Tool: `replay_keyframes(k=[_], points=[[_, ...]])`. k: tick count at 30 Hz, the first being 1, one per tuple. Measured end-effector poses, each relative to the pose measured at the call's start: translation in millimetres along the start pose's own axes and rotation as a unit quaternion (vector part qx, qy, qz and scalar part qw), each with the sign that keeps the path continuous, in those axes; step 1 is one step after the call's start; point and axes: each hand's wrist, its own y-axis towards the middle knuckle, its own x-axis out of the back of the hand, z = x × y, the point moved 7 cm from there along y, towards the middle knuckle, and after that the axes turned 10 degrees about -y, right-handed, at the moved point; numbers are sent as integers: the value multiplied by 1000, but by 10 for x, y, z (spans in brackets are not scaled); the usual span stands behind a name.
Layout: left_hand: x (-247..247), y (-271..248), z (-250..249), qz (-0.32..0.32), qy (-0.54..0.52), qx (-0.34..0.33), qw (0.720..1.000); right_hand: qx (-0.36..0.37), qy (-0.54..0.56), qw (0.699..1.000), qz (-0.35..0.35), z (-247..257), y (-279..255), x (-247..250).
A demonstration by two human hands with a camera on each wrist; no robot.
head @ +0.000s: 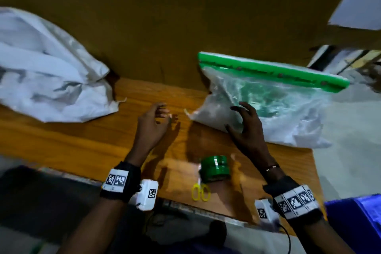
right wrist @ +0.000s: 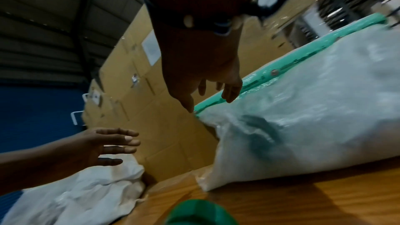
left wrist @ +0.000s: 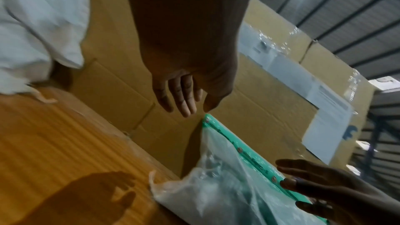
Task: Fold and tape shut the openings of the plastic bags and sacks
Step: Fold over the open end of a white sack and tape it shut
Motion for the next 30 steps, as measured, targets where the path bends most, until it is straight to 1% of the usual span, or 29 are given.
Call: replay_keyframes(k=[5,8,11,15,18,22,24,27,30], points=[[1230,-380,514,-63,-18,15,998,68,40,996,51,1209,134,-834],[2076,-560,872,-92,-18,39,995,101,53,988,103,1997,245,-1438],[2938,-633,1186,-127,-10,44,991,150,59,978,129,2812,408,-1996],[3902,-605,1510,-151,12,59,987,207,57,966,142,3697,610,-2508],[4532,-389,1705,-161,31,52,985,225,54,963,138,4162,889,-2808],[5173,71,1951,-182,47,64,980,217,73,964,134,4545,1344,-3095],[5466,395,2080,-185,50,65,979,217,70,967,113,4679,1608,-3207],[5840,932,2237,-182,82,48,979,213,63,972,76,4841,2051,-3397],[6178,1419,2337,-188,99,61,975,208,55,976,33,4948,2440,-3505]])
